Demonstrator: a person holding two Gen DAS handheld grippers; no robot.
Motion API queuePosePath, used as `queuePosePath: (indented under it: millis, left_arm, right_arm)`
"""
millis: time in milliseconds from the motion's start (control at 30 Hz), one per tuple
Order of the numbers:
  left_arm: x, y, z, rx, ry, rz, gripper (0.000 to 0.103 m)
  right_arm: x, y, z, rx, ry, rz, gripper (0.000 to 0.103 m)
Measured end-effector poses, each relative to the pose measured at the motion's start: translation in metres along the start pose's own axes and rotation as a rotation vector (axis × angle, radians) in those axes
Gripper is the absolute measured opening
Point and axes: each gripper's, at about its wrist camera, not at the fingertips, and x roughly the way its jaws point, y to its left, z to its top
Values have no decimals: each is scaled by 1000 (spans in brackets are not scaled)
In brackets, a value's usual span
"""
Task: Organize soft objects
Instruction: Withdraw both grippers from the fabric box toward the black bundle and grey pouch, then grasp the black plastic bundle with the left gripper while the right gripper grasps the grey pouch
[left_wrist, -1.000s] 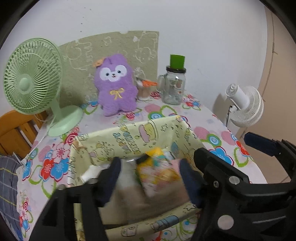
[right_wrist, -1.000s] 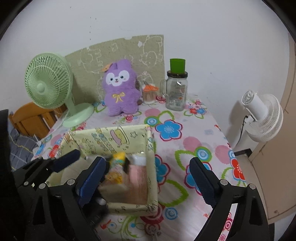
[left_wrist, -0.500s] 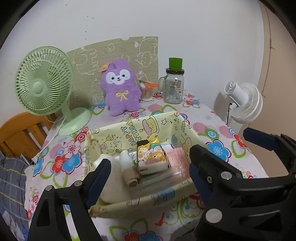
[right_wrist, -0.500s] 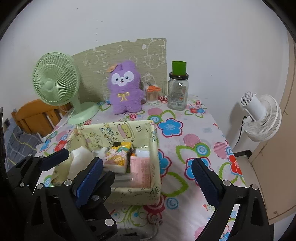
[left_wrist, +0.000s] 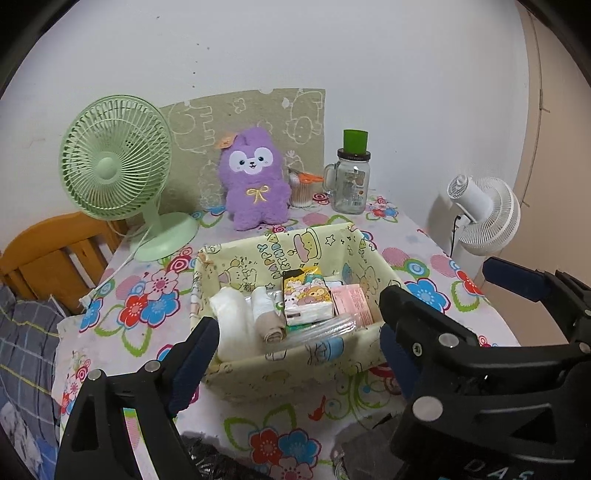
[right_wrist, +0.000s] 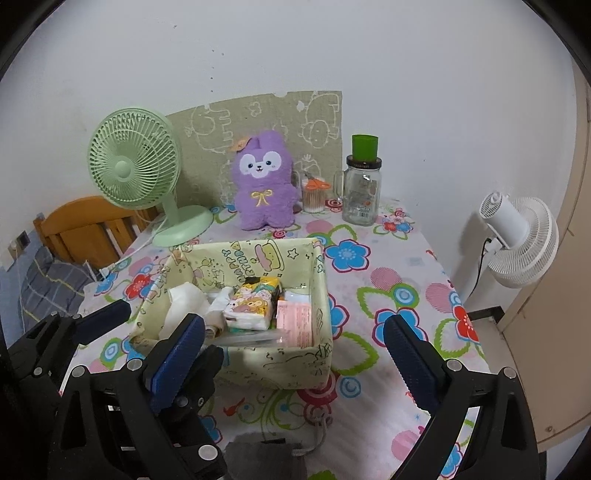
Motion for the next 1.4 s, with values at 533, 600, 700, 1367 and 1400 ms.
queuePosePath:
  millis: [533, 600, 700, 1367, 1400]
  left_arm:
    - [-36, 2, -23, -7, -17, 22, 93]
    - [-39, 2, -26, -8, -19, 21, 94]
    - [-43, 1, -32, 4, -19, 30, 94]
    - [-66, -3, -63, -4, -11, -4, 100]
    - [-66, -2, -65, -7, -10, -6, 100]
  right_arm:
    - [-32, 11, -20, -28, -20, -2, 99]
    - [-35, 12, -23, -32, -21, 0, 99]
    - [-39, 14, -28, -42, -22, 0, 99]
    - [-58, 14, -60, -30, -2, 60, 99]
    - [-59, 15, -61, -32, -1, 60, 99]
